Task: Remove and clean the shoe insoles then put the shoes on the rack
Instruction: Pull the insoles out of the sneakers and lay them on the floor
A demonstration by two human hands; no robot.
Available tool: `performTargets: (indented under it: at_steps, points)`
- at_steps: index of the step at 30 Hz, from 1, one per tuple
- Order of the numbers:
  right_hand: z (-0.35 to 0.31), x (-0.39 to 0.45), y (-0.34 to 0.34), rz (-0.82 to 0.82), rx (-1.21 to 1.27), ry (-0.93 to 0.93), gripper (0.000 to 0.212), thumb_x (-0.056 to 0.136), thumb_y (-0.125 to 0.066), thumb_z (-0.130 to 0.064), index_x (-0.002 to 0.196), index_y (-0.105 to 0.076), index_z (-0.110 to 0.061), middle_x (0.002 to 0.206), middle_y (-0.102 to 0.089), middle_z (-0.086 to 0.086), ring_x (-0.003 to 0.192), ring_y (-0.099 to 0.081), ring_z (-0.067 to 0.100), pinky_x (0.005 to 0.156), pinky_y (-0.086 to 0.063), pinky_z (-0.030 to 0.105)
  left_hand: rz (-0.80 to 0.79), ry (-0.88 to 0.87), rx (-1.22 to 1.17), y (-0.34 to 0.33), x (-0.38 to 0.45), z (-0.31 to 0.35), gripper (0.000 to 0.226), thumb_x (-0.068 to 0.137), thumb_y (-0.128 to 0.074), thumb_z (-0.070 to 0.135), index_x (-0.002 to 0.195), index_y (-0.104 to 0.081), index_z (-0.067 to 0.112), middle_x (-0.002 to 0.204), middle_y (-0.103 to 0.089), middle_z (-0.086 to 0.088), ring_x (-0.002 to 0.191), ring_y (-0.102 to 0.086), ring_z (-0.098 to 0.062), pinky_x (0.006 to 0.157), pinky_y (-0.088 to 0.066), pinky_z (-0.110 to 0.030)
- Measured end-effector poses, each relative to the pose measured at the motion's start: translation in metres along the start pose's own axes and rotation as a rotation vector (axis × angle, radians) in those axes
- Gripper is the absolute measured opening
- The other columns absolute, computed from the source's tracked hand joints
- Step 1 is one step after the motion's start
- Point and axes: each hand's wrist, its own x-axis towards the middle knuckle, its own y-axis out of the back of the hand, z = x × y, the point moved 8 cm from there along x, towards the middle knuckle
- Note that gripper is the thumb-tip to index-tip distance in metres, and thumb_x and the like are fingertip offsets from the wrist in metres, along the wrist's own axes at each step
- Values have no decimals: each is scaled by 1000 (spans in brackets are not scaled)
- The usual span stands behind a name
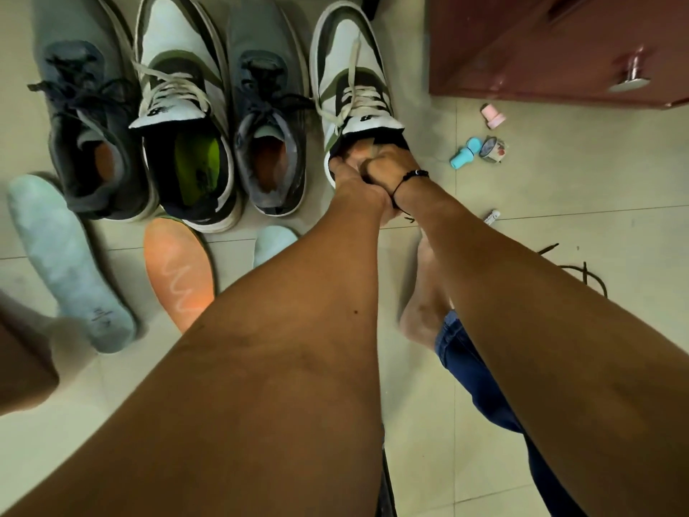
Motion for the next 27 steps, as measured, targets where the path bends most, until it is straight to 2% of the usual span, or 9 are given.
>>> performTargets:
  at_steps: [2,7,12,15,17,19,21,25,27]
  points:
    - [0,-4,8,30,68,7,40,88,-48,-8,129,-51,-6,136,-49,14,124,-44,26,97,-35,23,-15,9,11,1,-5,1,63,74,-63,63,80,-51,1,87,-58,-12,100,-61,-28,93,-49,-39]
    - [5,2,18,90,228,-47,25,86,-52,-11,108,-63,-16,113,-61,9,107,-54,22,93,-42,27,-74,43,123,-1,-5,5,68,68,-66,64,88,-60,-2,75,-60,-21,92,-64,-34,81,-50,-47]
    - [11,-6,22,31,541,-165,33,85,-55,-8,118,-57,-1,114,-63,16,107,-58,29,95,-47,41,-97,48,177,-1,0,17,59,68,-71,51,97,-59,1,90,-56,-23,103,-57,-40,88,-49,-57]
    - [18,-18,15,-139,839,-283,13,93,-49,-12,101,-59,-8,84,-70,8,85,-62,24,73,-52,36,-156,33,216,0,4,25,47,70,-67,53,97,-66,15,98,-65,-13,99,-60,-32,91,-48,-50]
    - [28,-28,15,-217,856,-335,14,95,-46,-14,88,-57,-10,68,-67,4,74,-60,18,68,-50,31,-156,5,243,1,4,27,41,76,-62,53,94,-64,16,105,-65,-7,93,-59,-27,80,-49,-43]
    - [33,-43,12,-317,873,-384,19,96,-40,-14,83,-53,-8,57,-57,4,56,-53,14,63,-50,28,-154,-14,259,1,6,28,50,77,-60,55,103,-63,13,113,-62,-10,90,-58,-29,74,-50,-45]
    - [38,-62,7,-393,895,-412,27,96,-32,-11,76,-50,-7,41,-39,0,40,-33,10,50,-48,21,-169,-29,266,1,7,28,57,75,-60,57,110,-64,13,108,-63,-13,94,-59,-33,83,-51,-49]
    - [61,-121,-11,-434,923,-494,8,88,-49,-8,81,-52,-11,55,-45,4,35,-31,10,47,-50,23,-274,-193,301,-7,4,40,50,88,-45,53,120,-61,18,108,-67,-11,102,-59,-31,97,-44,-45]
    - [80,-154,-31,-419,914,-538,17,85,-56,-6,89,-53,-22,63,-58,6,39,-44,14,50,-51,26,-245,-200,478,9,8,36,57,84,-47,66,111,-64,19,93,-70,-8,90,-63,-27,88,-50,-39]
